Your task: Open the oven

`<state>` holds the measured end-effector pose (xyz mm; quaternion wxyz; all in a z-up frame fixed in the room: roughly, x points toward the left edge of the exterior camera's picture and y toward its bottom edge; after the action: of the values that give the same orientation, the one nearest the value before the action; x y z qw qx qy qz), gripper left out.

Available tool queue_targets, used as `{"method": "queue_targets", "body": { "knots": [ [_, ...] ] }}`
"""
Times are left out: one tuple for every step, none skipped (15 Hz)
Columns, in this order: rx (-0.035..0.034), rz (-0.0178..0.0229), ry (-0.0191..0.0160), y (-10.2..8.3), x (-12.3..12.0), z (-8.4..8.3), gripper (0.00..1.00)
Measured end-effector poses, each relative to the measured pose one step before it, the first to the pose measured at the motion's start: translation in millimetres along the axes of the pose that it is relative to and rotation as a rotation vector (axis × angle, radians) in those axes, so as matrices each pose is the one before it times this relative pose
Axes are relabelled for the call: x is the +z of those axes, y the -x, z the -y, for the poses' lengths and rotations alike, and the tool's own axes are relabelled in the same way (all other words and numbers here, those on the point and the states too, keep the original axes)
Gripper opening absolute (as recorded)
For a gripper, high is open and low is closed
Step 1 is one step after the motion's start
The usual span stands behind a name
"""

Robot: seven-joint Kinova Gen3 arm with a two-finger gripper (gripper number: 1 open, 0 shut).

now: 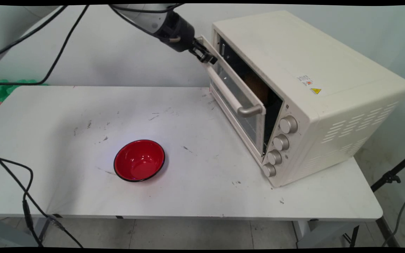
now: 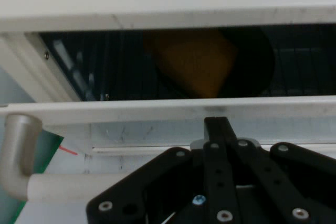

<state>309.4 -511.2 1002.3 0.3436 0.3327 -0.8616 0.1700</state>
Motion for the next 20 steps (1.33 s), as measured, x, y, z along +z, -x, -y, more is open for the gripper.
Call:
{"method": "queue_targets", "body": {
  "knots": [
    [0.00295,0.00144,0.00292,3.40,-1.64,0.59,0.00],
    [0.00135,0.00134,0.00186,4.50,-2.33,0.70,0.00],
    [0.00035,0.00178,0.00187,6.81,-3.39,0.93,0.00],
    [-0.00102,0.00077,0.00013,4.15,-2.18,0.58,0.00],
    [-0.00002,0.00092,0.00149,5.40,-2.20,0.53,0.00],
    [0.00027,0.00072,0.00106,3.70,-1.36,0.23,0.00],
    [0.00015,0.00053,0.00192,5.41,-1.80,0.28,0.00],
    [-0.00036,0.00048,0.00207,6.45,-2.03,0.27,0.00],
    [-0.00075,-0.00028,0.00144,6.96,-1.93,0.36,0.00],
    [0.00093,-0.00062,0.00171,5.86,-1.14,0.14,0.00],
    [0.00184,-0.00071,0.00200,5.73,-0.85,0.00,0.00],
    [0.00081,-0.00169,0.00154,8.25,-1.12,0.04,0.00],
    [0.00040,-0.00117,0.00109,6.16,-0.39,-0.01,0.00],
    [-0.00053,-0.00124,0.00135,7.37,-0.24,0.10,0.00],
    [0.00019,-0.00110,0.00130,6.32,0.02,-0.01,0.00],
    [0.00010,-0.00078,0.00114,7.63,-0.22,-0.09,0.00],
    [0.00095,-0.00065,0.00151,6.07,0.18,-0.16,0.00],
    [0.00088,-0.00034,0.00143,3.90,0.44,-0.14,0.00],
    [0.00058,-0.00051,0.00139,4.94,0.27,-0.17,0.00],
    [0.00002,-0.00031,0.00212,8.27,0.57,-0.34,0.00]
  ]
}}
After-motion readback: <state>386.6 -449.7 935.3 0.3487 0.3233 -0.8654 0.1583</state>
